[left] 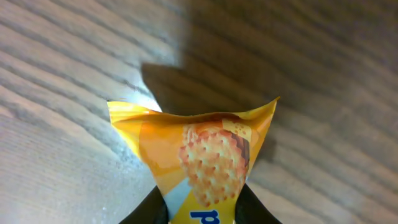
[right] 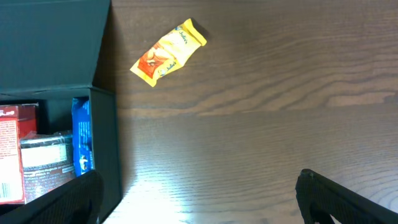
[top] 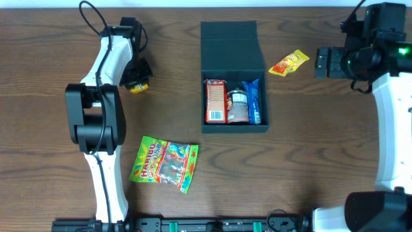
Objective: Pack container
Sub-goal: 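Close the left gripper on the small yellow packet and lift, then carry the yellow packet with the left gripper over the black box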
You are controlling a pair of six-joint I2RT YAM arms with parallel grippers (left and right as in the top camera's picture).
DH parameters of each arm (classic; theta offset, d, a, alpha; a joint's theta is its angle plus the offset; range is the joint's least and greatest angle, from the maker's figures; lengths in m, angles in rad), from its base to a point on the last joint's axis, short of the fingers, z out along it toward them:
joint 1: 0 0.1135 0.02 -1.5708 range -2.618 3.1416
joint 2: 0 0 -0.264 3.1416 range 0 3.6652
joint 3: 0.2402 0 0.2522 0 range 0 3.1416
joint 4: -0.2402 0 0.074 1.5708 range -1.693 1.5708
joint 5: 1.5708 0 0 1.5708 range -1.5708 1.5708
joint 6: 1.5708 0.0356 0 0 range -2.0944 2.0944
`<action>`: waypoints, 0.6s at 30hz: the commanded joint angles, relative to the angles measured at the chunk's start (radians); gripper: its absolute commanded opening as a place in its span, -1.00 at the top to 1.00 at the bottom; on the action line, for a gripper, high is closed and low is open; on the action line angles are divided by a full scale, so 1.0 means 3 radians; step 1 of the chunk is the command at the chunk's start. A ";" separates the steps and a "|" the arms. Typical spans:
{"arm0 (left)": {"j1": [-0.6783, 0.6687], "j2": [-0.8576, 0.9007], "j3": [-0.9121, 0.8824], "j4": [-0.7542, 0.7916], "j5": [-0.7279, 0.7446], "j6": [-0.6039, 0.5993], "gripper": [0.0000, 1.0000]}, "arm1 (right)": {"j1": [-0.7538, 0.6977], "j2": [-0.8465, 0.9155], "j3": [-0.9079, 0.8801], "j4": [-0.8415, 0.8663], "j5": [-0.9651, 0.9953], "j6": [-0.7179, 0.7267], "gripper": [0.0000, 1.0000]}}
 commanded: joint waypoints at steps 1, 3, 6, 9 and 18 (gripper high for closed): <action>-0.0074 0.0017 0.0008 -0.0076 -0.0034 0.0144 0.53 | -0.0011 0.0010 0.0062 -0.0005 0.0011 0.0057 -0.98; -0.0112 0.0001 0.0010 -0.0100 -0.0032 0.0141 0.53 | -0.0011 0.0010 0.0062 -0.0005 0.0011 0.0056 -0.98; -0.0183 -0.0064 0.0027 -0.0151 -0.0029 0.0140 0.53 | -0.0011 0.0010 0.0062 -0.0005 0.0011 0.0056 -0.99; -0.0275 -0.0186 0.0072 -0.0212 -0.0019 0.0139 0.53 | -0.0011 0.0010 0.0062 -0.0005 0.0011 0.0057 -0.98; -0.0842 -0.0871 0.0120 -0.0067 -0.0006 0.0004 0.44 | -0.0011 0.0010 0.0062 -0.0005 0.0011 0.0057 -0.99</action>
